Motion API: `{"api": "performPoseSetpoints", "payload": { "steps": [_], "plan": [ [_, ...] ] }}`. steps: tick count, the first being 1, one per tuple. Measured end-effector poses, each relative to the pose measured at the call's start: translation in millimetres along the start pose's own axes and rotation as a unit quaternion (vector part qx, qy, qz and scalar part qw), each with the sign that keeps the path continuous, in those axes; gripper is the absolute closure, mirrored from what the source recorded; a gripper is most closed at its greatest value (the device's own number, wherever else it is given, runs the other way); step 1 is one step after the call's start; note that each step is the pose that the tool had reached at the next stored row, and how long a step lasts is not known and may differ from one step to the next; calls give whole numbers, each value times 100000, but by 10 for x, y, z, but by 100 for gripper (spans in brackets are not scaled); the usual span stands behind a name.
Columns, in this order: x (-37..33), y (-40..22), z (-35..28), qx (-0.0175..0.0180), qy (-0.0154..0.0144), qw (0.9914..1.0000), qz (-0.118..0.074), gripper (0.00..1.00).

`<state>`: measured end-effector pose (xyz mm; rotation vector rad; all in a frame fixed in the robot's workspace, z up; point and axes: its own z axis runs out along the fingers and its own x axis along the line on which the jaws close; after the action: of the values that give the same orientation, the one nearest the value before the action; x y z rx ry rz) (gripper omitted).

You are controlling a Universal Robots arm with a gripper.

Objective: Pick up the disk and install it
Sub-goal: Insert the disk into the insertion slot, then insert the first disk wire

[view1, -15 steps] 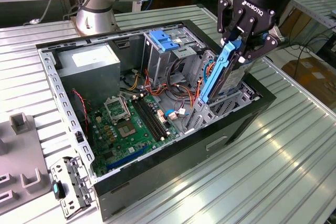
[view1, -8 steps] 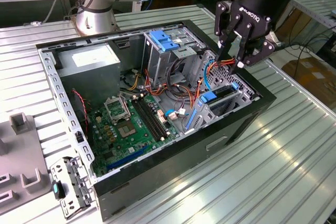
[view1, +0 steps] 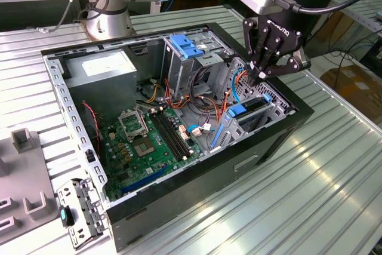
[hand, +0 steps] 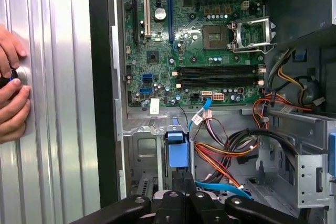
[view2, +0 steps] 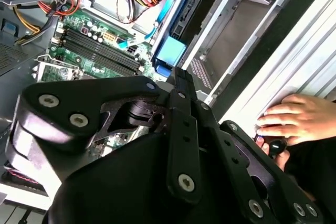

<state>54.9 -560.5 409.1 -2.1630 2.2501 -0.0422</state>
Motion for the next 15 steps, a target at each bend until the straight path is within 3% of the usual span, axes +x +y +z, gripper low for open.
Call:
{"api": "performPoseSetpoints", "payload": {
  "steps": [8,15],
  "plan": [
    [8,4,175,1,-11,100000,-103,89],
    [8,4,178,16,-6,100000,-103,89]
  ]
}}
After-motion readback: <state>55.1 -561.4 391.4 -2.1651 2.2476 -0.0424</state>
